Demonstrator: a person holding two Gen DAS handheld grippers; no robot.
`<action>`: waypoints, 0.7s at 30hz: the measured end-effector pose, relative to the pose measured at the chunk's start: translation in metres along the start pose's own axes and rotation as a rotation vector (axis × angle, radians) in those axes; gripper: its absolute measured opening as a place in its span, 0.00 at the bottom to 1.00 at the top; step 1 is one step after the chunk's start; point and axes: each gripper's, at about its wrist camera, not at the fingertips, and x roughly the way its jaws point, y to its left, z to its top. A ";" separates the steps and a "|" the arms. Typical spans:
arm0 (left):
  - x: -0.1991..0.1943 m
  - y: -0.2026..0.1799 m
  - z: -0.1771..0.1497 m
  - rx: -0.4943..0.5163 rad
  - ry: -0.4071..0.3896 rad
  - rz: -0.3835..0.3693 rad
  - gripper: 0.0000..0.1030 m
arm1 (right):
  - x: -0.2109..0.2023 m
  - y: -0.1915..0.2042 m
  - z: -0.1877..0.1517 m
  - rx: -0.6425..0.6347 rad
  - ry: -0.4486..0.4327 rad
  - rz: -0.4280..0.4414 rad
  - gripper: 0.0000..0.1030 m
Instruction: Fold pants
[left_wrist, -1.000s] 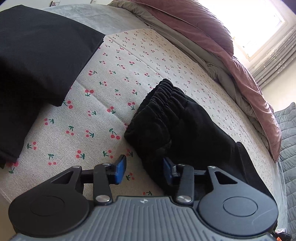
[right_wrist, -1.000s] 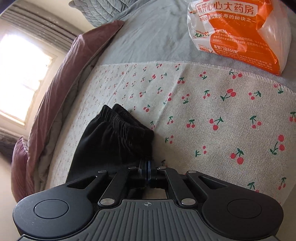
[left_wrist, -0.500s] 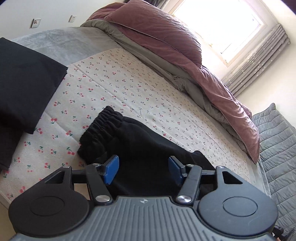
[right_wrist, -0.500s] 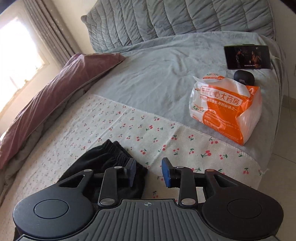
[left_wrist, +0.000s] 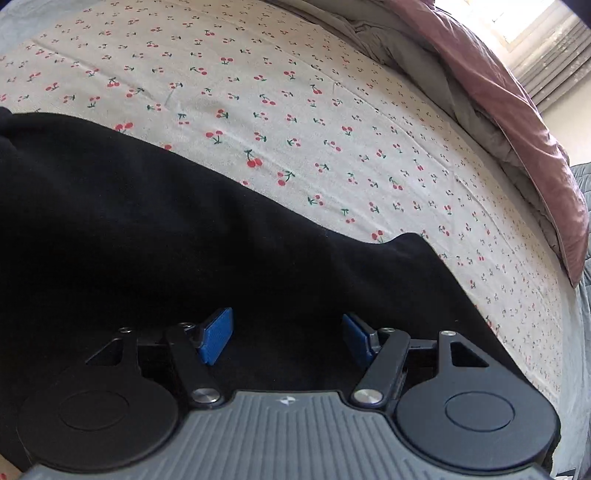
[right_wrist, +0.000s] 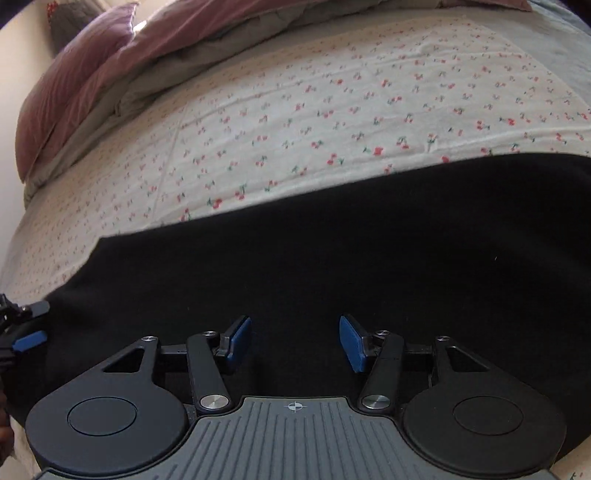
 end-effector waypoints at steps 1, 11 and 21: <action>-0.004 -0.004 -0.007 0.074 -0.029 -0.003 0.64 | -0.003 0.014 -0.007 -0.113 -0.045 -0.049 0.51; -0.005 0.007 0.011 -0.047 0.022 -0.056 0.61 | 0.000 0.107 0.075 -0.272 -0.118 0.247 0.52; -0.014 0.053 0.028 -0.323 0.009 -0.218 0.56 | 0.094 0.177 0.076 -0.437 -0.041 0.374 0.52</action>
